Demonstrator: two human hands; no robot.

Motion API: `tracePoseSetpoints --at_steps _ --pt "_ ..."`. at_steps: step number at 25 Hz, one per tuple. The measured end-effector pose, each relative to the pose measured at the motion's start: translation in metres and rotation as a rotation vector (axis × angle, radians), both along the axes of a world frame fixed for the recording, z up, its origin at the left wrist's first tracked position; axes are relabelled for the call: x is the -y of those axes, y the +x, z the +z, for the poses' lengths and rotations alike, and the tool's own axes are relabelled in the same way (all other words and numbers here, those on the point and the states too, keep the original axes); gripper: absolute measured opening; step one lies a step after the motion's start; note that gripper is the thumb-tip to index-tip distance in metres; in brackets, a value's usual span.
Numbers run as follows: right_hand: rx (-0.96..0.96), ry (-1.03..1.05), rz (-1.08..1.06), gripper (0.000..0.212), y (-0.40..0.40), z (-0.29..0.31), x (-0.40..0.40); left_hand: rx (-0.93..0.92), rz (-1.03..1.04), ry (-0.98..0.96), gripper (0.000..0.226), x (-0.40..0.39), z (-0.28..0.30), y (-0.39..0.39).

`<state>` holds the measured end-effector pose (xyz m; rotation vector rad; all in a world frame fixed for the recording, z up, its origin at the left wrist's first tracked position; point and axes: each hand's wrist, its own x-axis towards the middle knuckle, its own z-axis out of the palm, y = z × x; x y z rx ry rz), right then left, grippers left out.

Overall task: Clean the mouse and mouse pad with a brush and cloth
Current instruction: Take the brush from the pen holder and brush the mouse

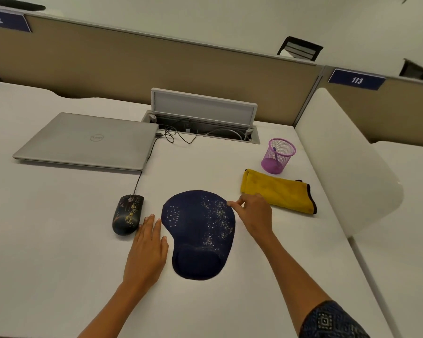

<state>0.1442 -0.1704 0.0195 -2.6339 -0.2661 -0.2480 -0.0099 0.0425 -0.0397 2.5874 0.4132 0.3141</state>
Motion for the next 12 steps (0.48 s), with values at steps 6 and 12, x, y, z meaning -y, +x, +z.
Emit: tracePoseSetpoints --at_steps 6,12 --pt "0.066 0.164 0.099 0.022 0.070 0.044 0.002 -0.024 -0.060 0.090 0.061 -0.008 -0.003 0.016" --pt "0.083 -0.173 -0.269 0.040 0.167 0.076 0.036 -0.005 -0.042 0.096 0.057 -0.012 -0.009 0.024"
